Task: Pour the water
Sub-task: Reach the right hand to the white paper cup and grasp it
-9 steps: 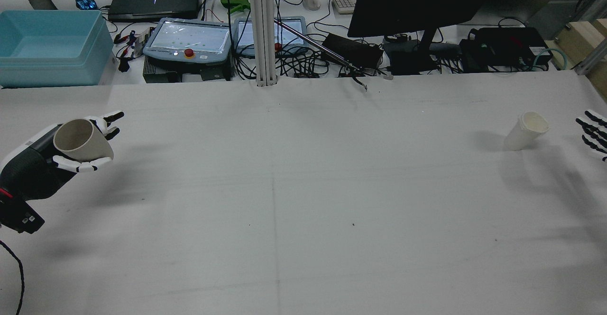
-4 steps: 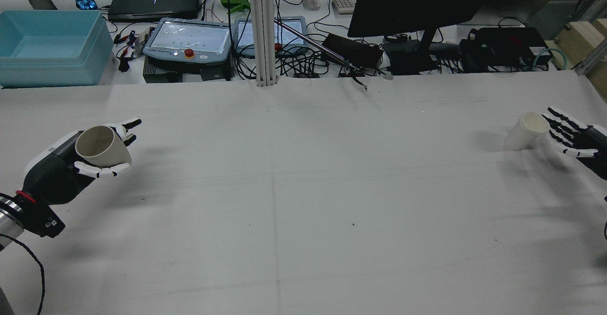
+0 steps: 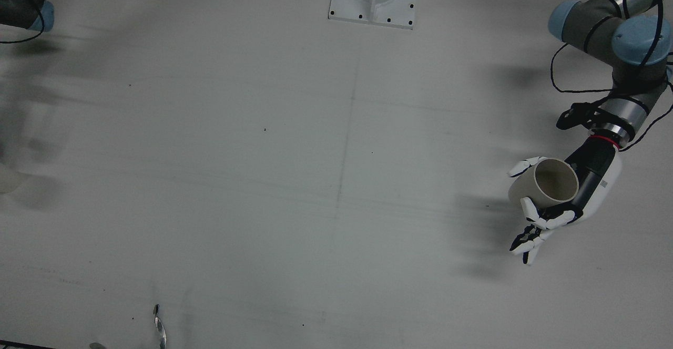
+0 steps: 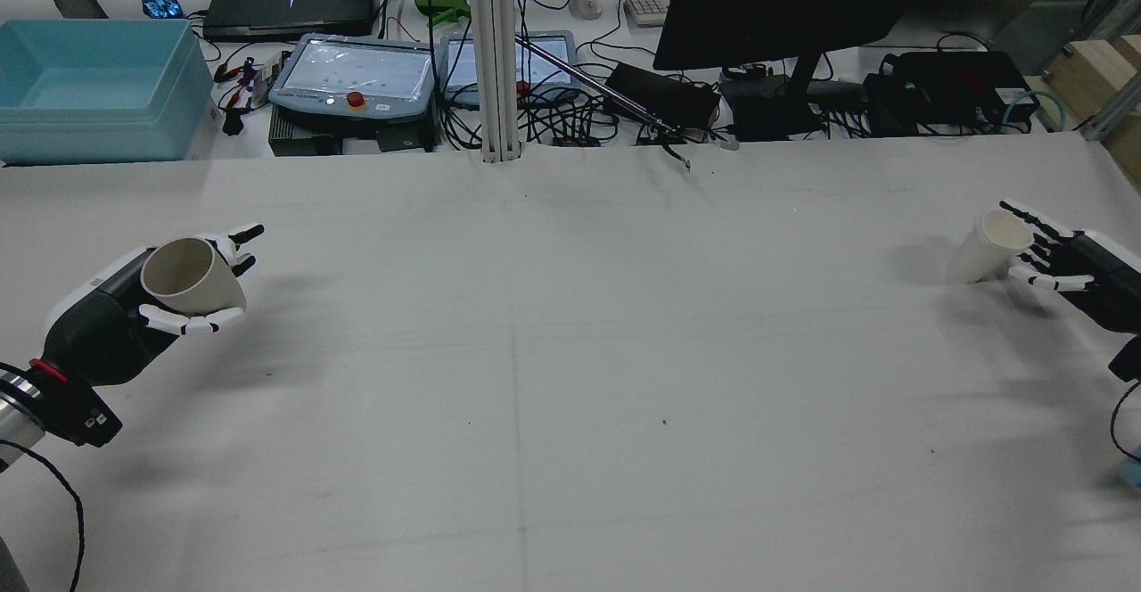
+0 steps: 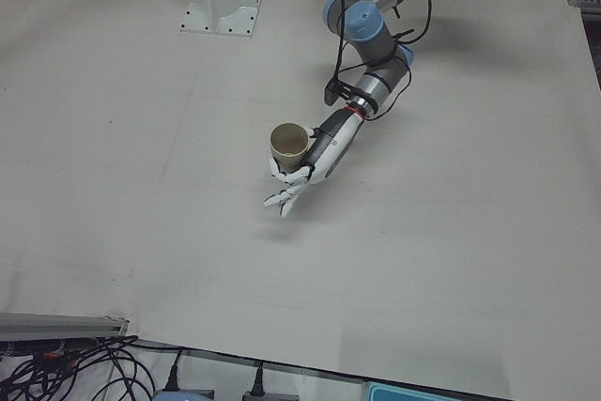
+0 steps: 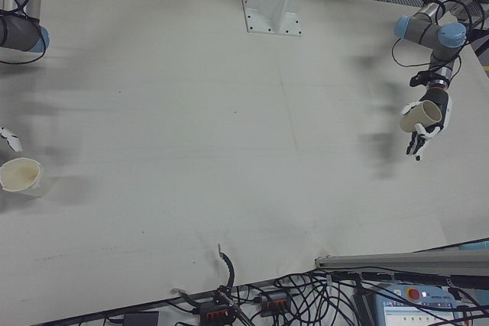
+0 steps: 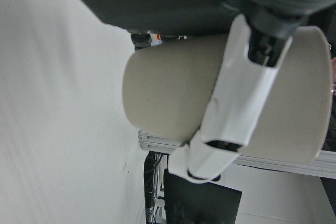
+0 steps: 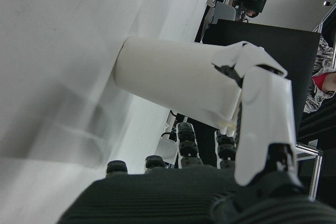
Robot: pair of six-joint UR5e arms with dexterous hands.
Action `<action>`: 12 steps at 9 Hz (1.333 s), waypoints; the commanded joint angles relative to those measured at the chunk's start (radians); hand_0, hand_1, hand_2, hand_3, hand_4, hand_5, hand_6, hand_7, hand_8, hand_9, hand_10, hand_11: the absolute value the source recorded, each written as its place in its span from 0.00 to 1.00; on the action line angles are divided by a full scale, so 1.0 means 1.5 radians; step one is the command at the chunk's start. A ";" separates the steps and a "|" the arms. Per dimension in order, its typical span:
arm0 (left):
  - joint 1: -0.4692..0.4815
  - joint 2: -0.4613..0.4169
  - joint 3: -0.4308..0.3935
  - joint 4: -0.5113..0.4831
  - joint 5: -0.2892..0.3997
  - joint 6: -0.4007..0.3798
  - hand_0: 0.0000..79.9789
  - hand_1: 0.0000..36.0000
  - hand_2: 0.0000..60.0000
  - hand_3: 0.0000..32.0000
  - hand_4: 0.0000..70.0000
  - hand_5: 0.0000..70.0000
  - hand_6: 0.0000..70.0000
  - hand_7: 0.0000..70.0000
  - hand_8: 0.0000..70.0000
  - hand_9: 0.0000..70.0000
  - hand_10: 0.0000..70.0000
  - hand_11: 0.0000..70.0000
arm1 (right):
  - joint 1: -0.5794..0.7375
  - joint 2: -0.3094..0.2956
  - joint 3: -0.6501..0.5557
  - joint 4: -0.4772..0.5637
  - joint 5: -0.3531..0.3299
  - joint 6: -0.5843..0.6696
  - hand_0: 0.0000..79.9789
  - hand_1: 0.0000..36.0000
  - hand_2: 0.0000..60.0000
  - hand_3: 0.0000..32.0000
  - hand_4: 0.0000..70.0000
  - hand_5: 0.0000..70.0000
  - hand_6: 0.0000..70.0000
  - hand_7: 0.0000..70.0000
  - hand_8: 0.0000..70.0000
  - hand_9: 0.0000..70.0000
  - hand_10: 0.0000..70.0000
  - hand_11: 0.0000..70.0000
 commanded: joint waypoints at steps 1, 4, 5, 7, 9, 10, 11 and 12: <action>-0.002 0.006 -0.001 -0.006 0.000 -0.001 1.00 1.00 1.00 0.00 0.51 1.00 0.18 0.19 0.03 0.02 0.06 0.15 | -0.010 0.017 0.001 -0.003 0.001 -0.017 0.79 0.98 0.55 0.00 0.07 0.14 0.24 0.25 0.03 0.03 0.00 0.00; -0.002 0.007 -0.002 -0.006 0.000 -0.001 1.00 1.00 1.00 0.00 0.50 1.00 0.18 0.19 0.03 0.02 0.06 0.15 | -0.053 0.023 0.005 -0.012 0.058 -0.026 0.80 1.00 0.59 0.00 0.13 0.15 0.29 0.37 0.04 0.05 0.00 0.00; -0.002 0.007 -0.002 -0.006 0.000 -0.001 1.00 1.00 1.00 0.00 0.50 1.00 0.18 0.19 0.03 0.02 0.06 0.15 | -0.069 0.024 0.016 -0.013 0.081 -0.028 0.86 1.00 0.60 0.00 0.12 0.16 0.33 0.42 0.08 0.13 0.00 0.00; -0.001 0.007 -0.003 -0.006 0.000 -0.001 1.00 1.00 1.00 0.00 0.49 1.00 0.18 0.19 0.03 0.02 0.06 0.15 | -0.086 0.023 0.036 -0.021 0.115 -0.030 0.99 1.00 0.69 0.00 0.20 0.21 0.49 0.67 0.27 0.40 0.00 0.00; 0.000 0.006 -0.005 -0.006 0.000 0.000 1.00 1.00 1.00 0.00 0.48 1.00 0.18 0.18 0.03 0.02 0.06 0.15 | -0.080 0.017 0.078 -0.045 0.115 -0.030 1.00 1.00 0.81 0.00 0.23 0.30 0.71 0.98 0.61 0.83 0.02 0.08; 0.001 0.006 -0.009 -0.005 0.000 0.000 1.00 1.00 1.00 0.00 0.48 1.00 0.17 0.18 0.03 0.02 0.06 0.15 | -0.079 0.009 0.106 -0.048 0.115 -0.030 1.00 1.00 0.92 0.00 0.15 0.35 0.76 1.00 0.71 0.96 0.14 0.26; 0.003 0.003 -0.010 -0.002 0.000 0.002 1.00 1.00 1.00 0.00 0.48 1.00 0.17 0.18 0.03 0.02 0.06 0.15 | -0.076 0.004 0.149 -0.084 0.115 -0.030 1.00 1.00 0.99 0.00 0.13 0.36 0.76 0.99 0.71 0.96 0.16 0.29; 0.008 -0.002 -0.010 0.000 0.001 0.010 1.00 1.00 1.00 0.00 0.48 1.00 0.17 0.18 0.03 0.02 0.06 0.15 | -0.074 0.004 0.209 -0.144 0.114 -0.032 1.00 1.00 1.00 0.00 0.16 0.37 0.78 1.00 0.70 0.93 0.14 0.27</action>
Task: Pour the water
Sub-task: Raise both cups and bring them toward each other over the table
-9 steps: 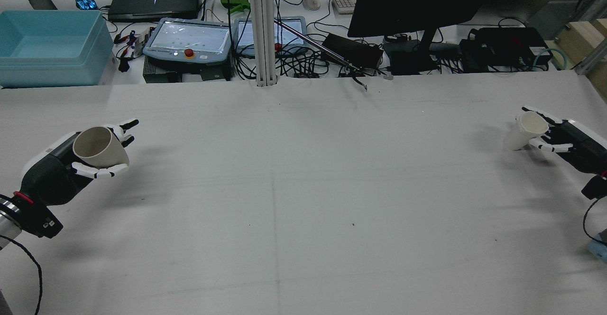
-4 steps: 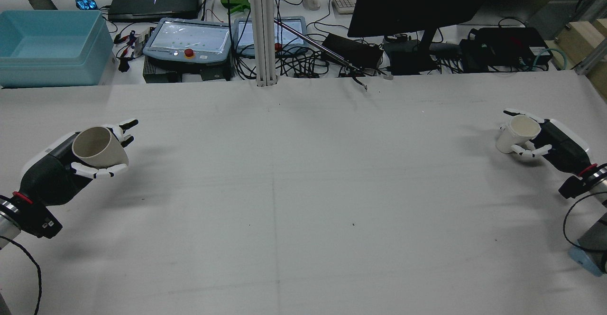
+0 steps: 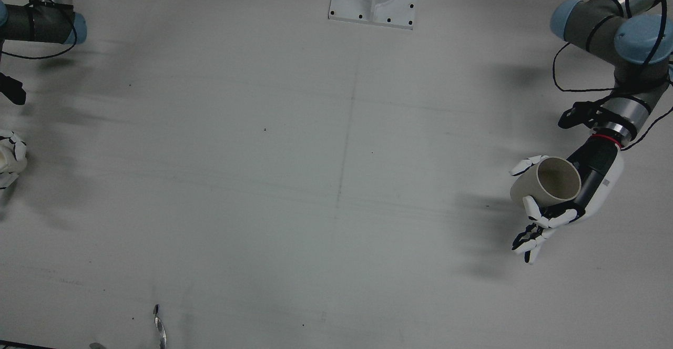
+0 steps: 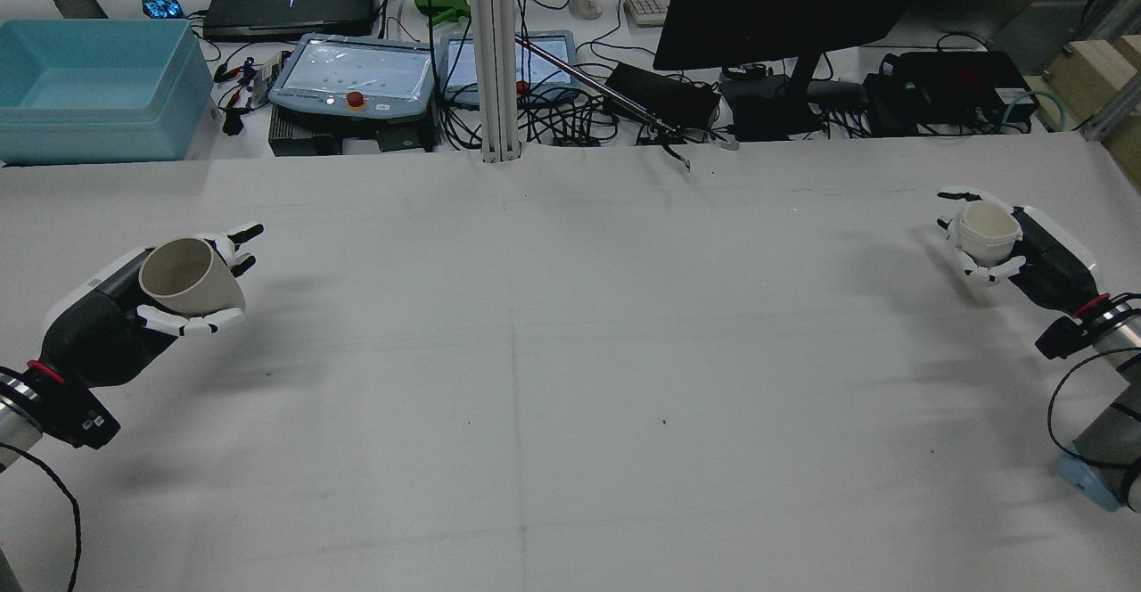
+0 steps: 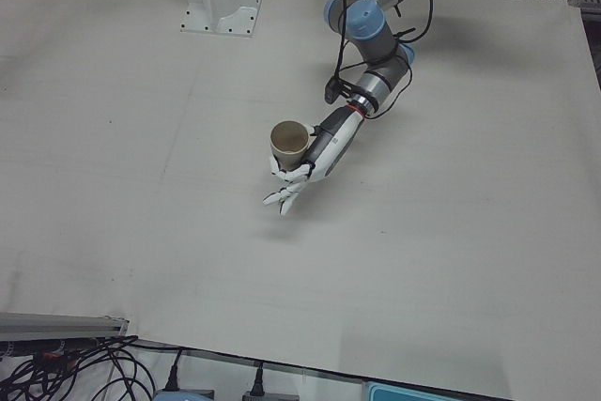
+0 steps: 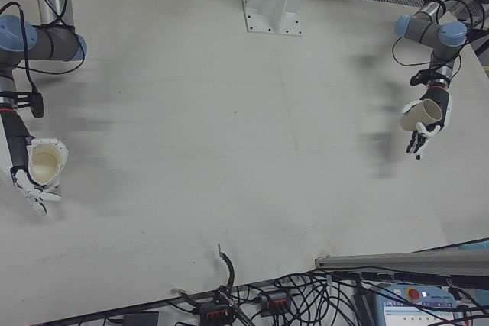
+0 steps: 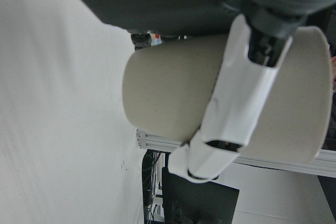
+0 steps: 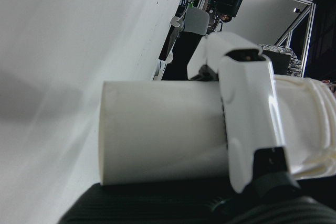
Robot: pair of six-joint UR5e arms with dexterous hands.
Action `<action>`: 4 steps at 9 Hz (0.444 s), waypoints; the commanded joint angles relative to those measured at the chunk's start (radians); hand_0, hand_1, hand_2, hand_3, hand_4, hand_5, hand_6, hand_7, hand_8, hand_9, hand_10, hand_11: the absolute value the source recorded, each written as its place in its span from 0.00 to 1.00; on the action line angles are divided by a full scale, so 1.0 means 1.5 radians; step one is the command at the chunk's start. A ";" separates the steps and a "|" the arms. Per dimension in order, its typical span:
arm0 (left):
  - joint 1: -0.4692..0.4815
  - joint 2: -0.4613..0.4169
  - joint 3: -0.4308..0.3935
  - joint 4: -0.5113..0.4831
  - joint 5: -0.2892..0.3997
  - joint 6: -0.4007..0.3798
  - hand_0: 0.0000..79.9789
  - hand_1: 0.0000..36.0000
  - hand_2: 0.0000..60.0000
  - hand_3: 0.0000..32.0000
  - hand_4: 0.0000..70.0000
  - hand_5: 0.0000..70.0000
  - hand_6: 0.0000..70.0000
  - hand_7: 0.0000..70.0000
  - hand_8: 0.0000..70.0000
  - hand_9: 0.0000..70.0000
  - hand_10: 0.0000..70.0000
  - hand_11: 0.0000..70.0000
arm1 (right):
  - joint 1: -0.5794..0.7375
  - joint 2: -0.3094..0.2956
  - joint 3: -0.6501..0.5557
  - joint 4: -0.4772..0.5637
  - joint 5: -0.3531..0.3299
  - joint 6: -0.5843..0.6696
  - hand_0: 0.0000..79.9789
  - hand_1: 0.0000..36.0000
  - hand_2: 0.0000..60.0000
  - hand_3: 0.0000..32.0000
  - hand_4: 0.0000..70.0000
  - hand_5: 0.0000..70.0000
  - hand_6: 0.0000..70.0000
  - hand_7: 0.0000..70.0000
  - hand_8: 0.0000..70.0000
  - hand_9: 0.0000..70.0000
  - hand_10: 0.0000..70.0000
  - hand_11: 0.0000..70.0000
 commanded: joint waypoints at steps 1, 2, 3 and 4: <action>0.023 -0.023 -0.002 0.014 0.000 0.009 1.00 1.00 1.00 0.00 0.49 1.00 0.18 0.18 0.03 0.02 0.06 0.14 | 0.006 -0.009 0.173 -0.146 -0.001 -0.010 1.00 1.00 1.00 0.00 0.15 0.37 0.77 0.98 0.68 0.91 0.13 0.26; 0.038 -0.050 -0.001 0.033 -0.008 0.010 1.00 1.00 1.00 0.00 0.49 1.00 0.18 0.18 0.02 0.02 0.06 0.14 | 0.013 -0.009 0.263 -0.214 -0.001 -0.034 1.00 1.00 1.00 0.00 0.12 0.36 0.75 0.93 0.67 0.89 0.12 0.25; 0.051 -0.079 0.003 0.060 -0.010 0.011 1.00 1.00 1.00 0.00 0.50 1.00 0.18 0.18 0.03 0.02 0.06 0.15 | 0.027 -0.006 0.357 -0.298 -0.002 -0.064 1.00 1.00 1.00 0.00 0.12 0.36 0.75 0.92 0.66 0.87 0.11 0.23; 0.070 -0.121 0.009 0.098 -0.010 0.012 1.00 1.00 1.00 0.00 0.50 1.00 0.18 0.18 0.03 0.02 0.06 0.15 | 0.032 0.007 0.468 -0.404 -0.002 -0.104 1.00 1.00 1.00 0.00 0.16 0.36 0.76 0.92 0.66 0.87 0.10 0.22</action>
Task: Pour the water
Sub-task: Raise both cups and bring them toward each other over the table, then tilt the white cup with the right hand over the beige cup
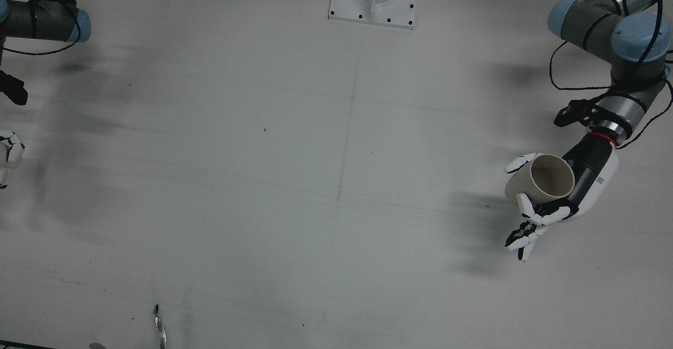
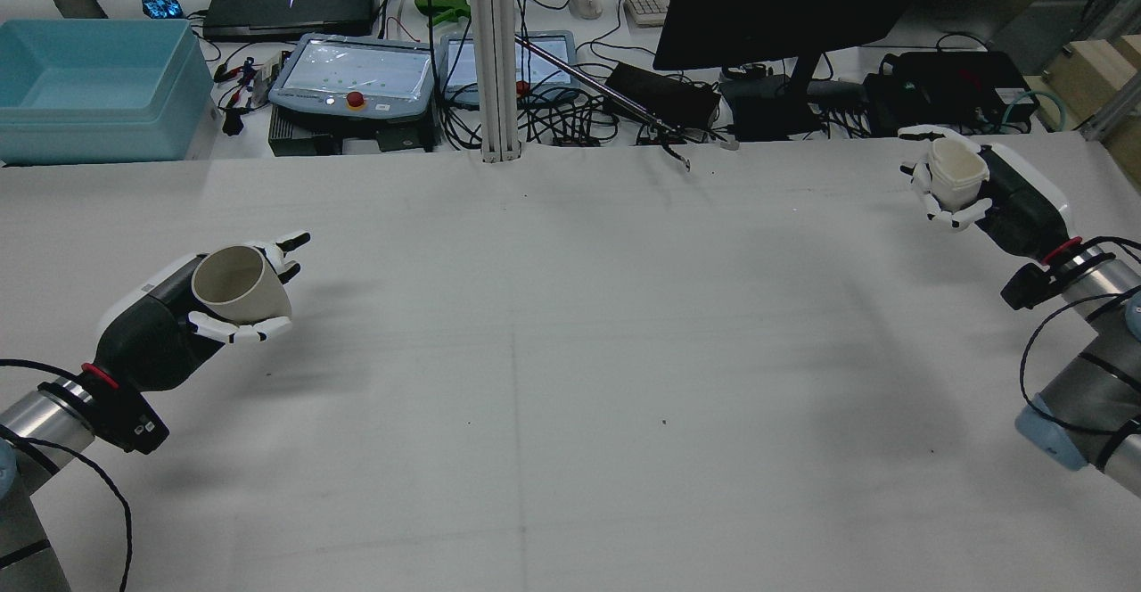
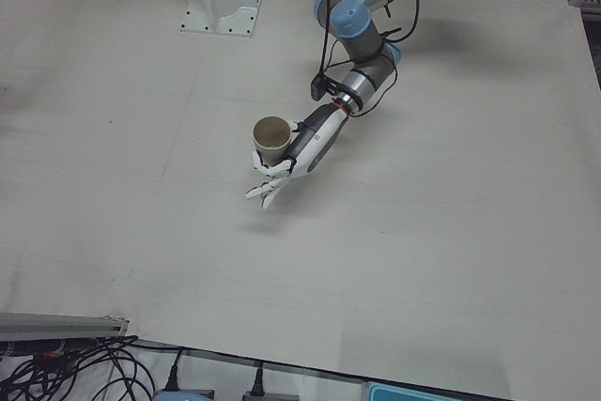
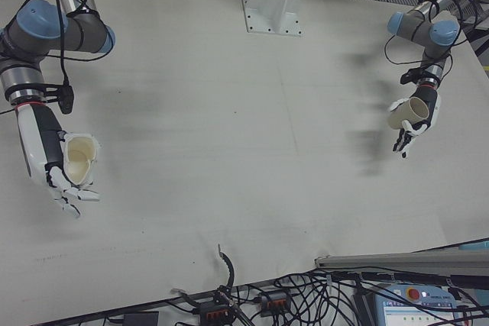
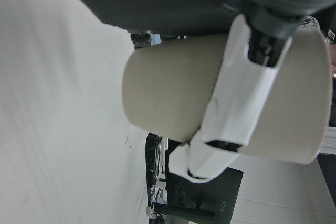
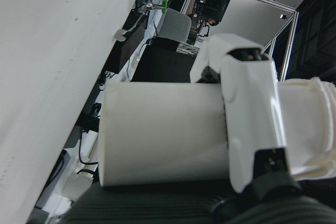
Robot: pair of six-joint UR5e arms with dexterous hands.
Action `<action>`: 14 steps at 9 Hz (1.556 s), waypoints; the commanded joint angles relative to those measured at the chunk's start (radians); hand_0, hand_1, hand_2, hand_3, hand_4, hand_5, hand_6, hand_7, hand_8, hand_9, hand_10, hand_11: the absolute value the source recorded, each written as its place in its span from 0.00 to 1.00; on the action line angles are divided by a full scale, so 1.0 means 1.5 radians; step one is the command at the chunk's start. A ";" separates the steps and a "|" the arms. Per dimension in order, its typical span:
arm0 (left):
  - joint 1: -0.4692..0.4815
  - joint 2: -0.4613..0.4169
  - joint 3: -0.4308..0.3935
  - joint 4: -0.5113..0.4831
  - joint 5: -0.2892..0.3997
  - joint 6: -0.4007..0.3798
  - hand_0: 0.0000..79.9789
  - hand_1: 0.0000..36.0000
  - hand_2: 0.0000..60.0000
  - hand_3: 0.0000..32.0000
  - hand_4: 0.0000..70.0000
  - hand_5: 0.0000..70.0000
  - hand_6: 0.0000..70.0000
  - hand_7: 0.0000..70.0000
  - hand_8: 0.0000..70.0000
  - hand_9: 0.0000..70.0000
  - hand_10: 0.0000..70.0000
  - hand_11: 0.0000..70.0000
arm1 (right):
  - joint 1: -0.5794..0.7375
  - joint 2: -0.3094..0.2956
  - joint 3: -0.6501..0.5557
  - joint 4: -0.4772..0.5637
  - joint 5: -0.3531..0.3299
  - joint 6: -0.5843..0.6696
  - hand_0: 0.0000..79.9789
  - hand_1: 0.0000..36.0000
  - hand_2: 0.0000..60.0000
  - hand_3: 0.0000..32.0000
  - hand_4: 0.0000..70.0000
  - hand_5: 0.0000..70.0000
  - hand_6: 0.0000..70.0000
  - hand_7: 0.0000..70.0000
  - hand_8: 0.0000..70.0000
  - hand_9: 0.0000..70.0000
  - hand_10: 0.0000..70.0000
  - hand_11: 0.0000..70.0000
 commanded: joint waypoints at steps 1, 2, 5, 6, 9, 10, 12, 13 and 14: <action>0.059 -0.115 0.022 0.100 -0.003 0.006 1.00 1.00 1.00 0.00 0.50 1.00 0.18 0.18 0.03 0.02 0.06 0.15 | 0.037 0.052 0.302 -0.288 -0.001 -0.114 1.00 1.00 1.00 0.00 0.17 0.36 0.76 0.93 0.65 0.86 0.09 0.21; 0.066 -0.165 0.049 0.139 -0.003 0.007 1.00 1.00 1.00 0.00 0.49 1.00 0.19 0.18 0.03 0.02 0.06 0.15 | 0.038 0.106 0.360 -0.370 -0.002 -0.149 1.00 1.00 1.00 0.00 0.25 0.36 0.79 0.95 0.65 0.86 0.08 0.19; 0.106 -0.259 0.129 0.143 -0.003 0.007 1.00 1.00 1.00 0.00 0.50 1.00 0.22 0.20 0.04 0.02 0.06 0.14 | 0.017 0.263 0.485 -0.579 0.001 -0.356 1.00 1.00 1.00 0.00 0.47 0.37 0.93 1.00 0.64 0.86 0.04 0.13; 0.113 -0.288 0.153 0.142 -0.003 0.007 1.00 1.00 1.00 0.00 0.52 1.00 0.22 0.21 0.04 0.02 0.05 0.14 | -0.015 0.290 0.484 -0.600 0.009 -0.422 1.00 1.00 1.00 0.00 0.57 0.37 0.98 1.00 0.65 0.87 0.03 0.11; 0.117 -0.347 0.180 0.145 -0.003 0.006 1.00 1.00 1.00 0.00 0.53 1.00 0.23 0.21 0.04 0.02 0.06 0.14 | -0.181 0.295 0.469 -0.610 0.112 -0.644 1.00 1.00 1.00 0.00 0.75 0.34 0.96 1.00 0.55 0.76 0.00 0.00; 0.117 -0.370 0.182 0.158 -0.003 0.006 1.00 1.00 1.00 0.00 0.53 1.00 0.23 0.22 0.04 0.02 0.06 0.14 | -0.249 0.295 0.469 -0.609 0.168 -0.710 1.00 1.00 1.00 0.00 0.74 0.34 0.93 1.00 0.52 0.72 0.00 0.00; 0.117 -0.399 0.184 0.163 -0.002 0.013 1.00 1.00 1.00 0.00 0.54 1.00 0.24 0.22 0.04 0.02 0.05 0.14 | -0.315 0.312 0.444 -0.608 0.235 -0.781 1.00 1.00 1.00 0.00 0.62 0.33 0.82 1.00 0.46 0.64 0.00 0.00; 0.117 -0.412 0.184 0.173 -0.002 0.013 1.00 1.00 1.00 0.00 0.55 1.00 0.24 0.23 0.04 0.03 0.06 0.14 | -0.321 0.327 0.420 -0.608 0.249 -0.795 1.00 1.00 1.00 0.00 0.59 0.32 0.79 1.00 0.45 0.63 0.00 0.00; 0.117 -0.413 0.183 0.174 -0.002 0.013 1.00 1.00 1.00 0.00 0.55 1.00 0.24 0.23 0.04 0.03 0.06 0.14 | -0.322 0.327 0.409 -0.607 0.260 -0.797 1.00 1.00 1.00 0.00 0.59 0.32 0.78 1.00 0.44 0.62 0.00 0.00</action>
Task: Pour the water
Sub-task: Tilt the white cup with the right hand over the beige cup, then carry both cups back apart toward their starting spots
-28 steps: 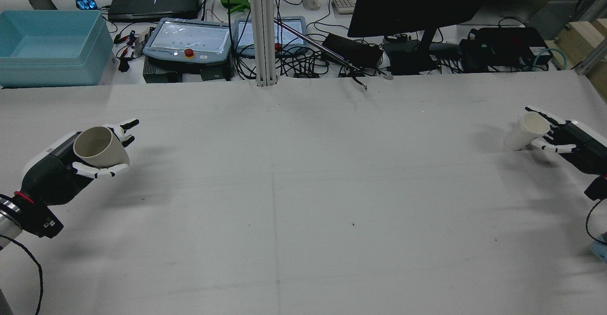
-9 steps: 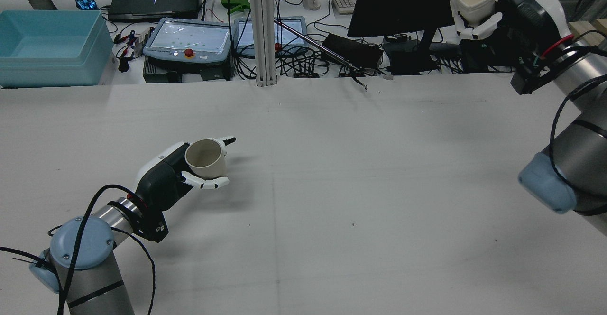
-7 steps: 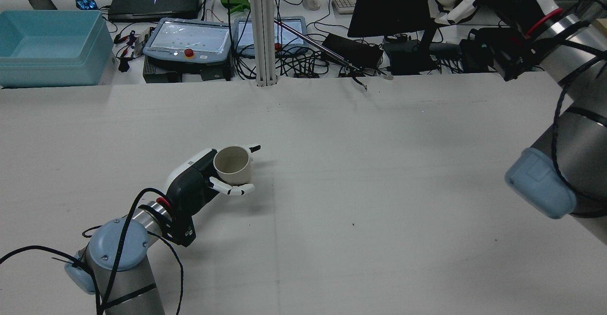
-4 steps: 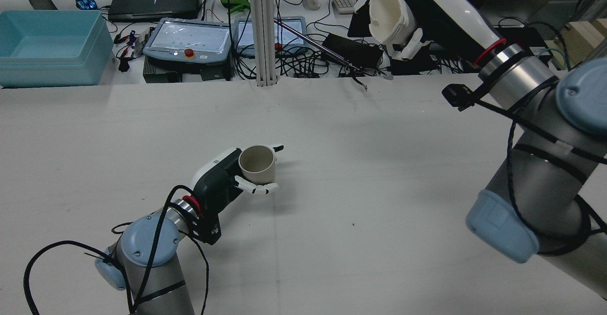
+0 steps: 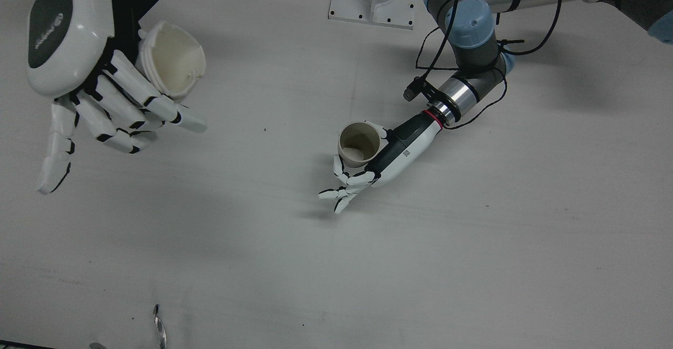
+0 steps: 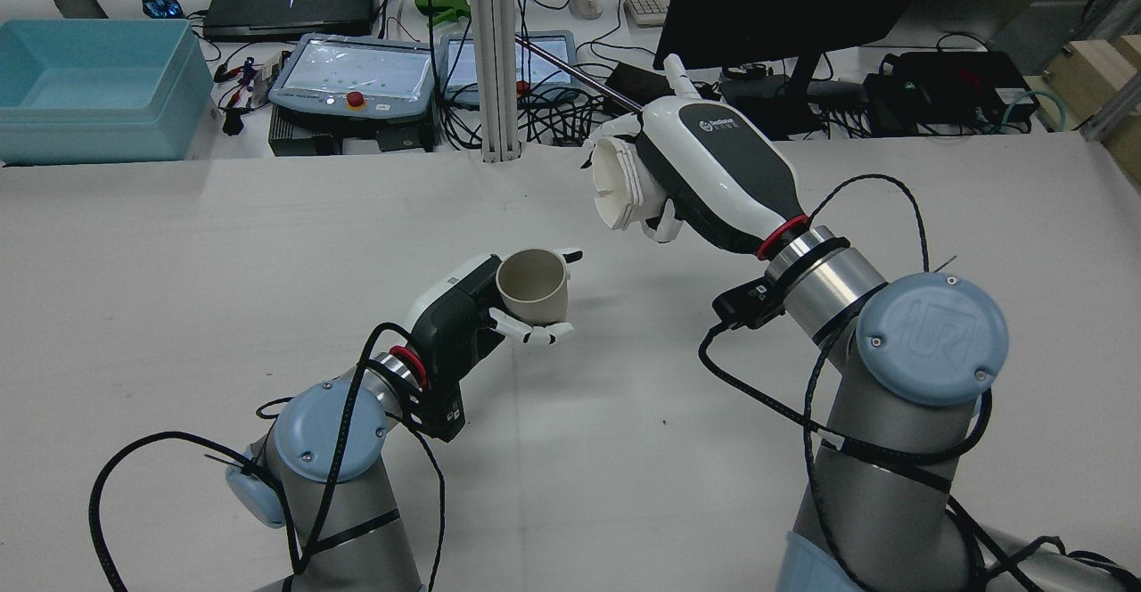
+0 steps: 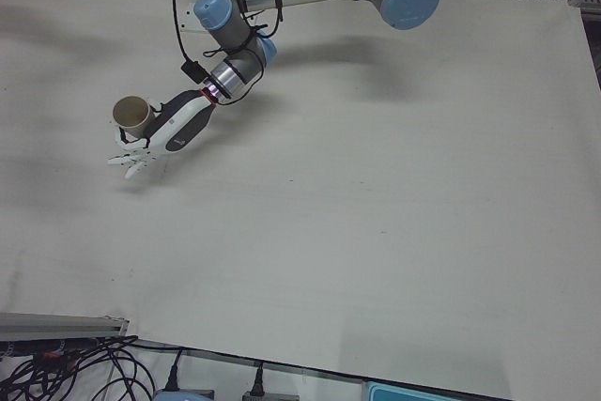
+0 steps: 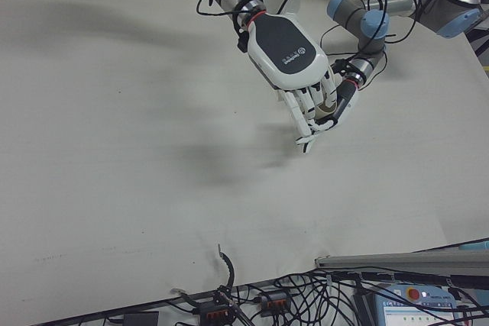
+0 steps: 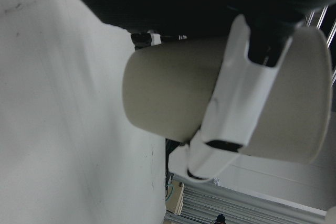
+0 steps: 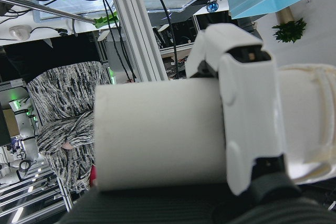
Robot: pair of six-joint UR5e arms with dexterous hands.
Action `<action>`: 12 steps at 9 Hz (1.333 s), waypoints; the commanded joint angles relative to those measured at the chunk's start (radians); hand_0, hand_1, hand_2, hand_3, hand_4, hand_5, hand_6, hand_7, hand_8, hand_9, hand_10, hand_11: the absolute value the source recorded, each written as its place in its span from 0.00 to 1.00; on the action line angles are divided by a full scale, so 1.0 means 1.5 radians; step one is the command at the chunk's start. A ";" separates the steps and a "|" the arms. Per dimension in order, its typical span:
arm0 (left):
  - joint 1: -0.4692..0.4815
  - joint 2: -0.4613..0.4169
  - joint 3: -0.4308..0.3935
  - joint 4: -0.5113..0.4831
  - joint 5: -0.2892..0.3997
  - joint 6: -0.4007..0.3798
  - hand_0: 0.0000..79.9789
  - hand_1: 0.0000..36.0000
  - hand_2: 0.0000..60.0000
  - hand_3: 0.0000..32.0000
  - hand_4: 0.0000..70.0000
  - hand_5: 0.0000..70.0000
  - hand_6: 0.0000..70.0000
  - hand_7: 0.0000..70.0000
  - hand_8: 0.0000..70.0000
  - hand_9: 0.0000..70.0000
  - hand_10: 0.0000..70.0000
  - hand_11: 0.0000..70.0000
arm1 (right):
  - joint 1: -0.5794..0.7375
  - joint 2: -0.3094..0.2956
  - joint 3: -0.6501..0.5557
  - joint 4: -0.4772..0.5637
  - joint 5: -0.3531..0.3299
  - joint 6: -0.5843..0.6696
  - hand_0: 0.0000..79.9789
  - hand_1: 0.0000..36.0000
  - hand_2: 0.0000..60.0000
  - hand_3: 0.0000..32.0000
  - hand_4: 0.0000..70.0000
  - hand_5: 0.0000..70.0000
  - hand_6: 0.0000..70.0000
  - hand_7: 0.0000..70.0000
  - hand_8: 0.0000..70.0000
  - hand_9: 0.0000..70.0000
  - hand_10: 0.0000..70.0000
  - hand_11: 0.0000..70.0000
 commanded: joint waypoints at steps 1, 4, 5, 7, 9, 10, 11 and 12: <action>-0.001 -0.018 -0.004 0.009 -0.001 0.003 1.00 1.00 1.00 0.00 0.55 1.00 0.25 0.23 0.05 0.03 0.06 0.14 | -0.021 0.015 -0.023 0.001 0.041 -0.028 1.00 1.00 1.00 0.00 0.59 0.32 0.77 1.00 0.44 0.61 0.00 0.00; -0.011 0.021 -0.051 -0.010 0.005 -0.004 1.00 1.00 1.00 0.00 0.52 1.00 0.23 0.22 0.05 0.02 0.06 0.15 | 0.094 -0.044 0.104 0.003 0.026 0.142 1.00 1.00 1.00 0.00 0.41 0.33 0.71 0.88 0.44 0.59 0.00 0.02; -0.011 0.074 -0.081 -0.027 0.006 -0.004 1.00 1.00 1.00 0.00 0.52 1.00 0.22 0.21 0.04 0.02 0.07 0.16 | 0.147 -0.096 0.120 0.004 0.005 0.276 1.00 1.00 1.00 0.00 0.38 0.34 0.72 0.89 0.45 0.61 0.00 0.06; -0.020 0.195 -0.131 -0.068 0.008 -0.004 1.00 1.00 1.00 0.00 0.54 1.00 0.23 0.22 0.05 0.02 0.07 0.17 | 0.273 -0.200 0.112 0.007 -0.044 0.517 1.00 1.00 1.00 0.00 0.34 0.36 0.79 0.97 0.53 0.70 0.07 0.18; -0.073 0.294 -0.146 -0.127 0.042 -0.006 1.00 1.00 1.00 0.00 0.55 1.00 0.22 0.22 0.05 0.02 0.07 0.17 | 0.401 -0.251 0.060 0.056 -0.163 0.662 1.00 1.00 1.00 0.00 0.24 0.35 0.81 0.97 0.57 0.75 0.15 0.28; -0.116 0.320 -0.145 -0.146 0.072 -0.006 1.00 1.00 1.00 0.00 0.57 1.00 0.22 0.22 0.04 0.02 0.07 0.16 | 0.452 -0.274 0.007 0.139 -0.231 0.699 1.00 1.00 1.00 0.00 0.15 0.35 0.80 0.93 0.59 0.77 0.18 0.33; -0.151 0.347 -0.144 -0.172 0.090 -0.005 1.00 1.00 1.00 0.00 0.57 1.00 0.22 0.22 0.05 0.02 0.07 0.17 | 0.460 -0.321 -0.055 0.231 -0.249 0.757 1.00 1.00 1.00 0.00 0.12 0.35 0.80 0.92 0.61 0.80 0.20 0.35; -0.187 0.378 -0.145 -0.196 0.099 -0.005 1.00 1.00 1.00 0.00 0.56 1.00 0.22 0.22 0.05 0.02 0.08 0.17 | 0.472 -0.375 -0.117 0.350 -0.252 0.788 1.00 1.00 1.00 0.00 0.15 0.34 0.83 0.97 0.62 0.82 0.18 0.32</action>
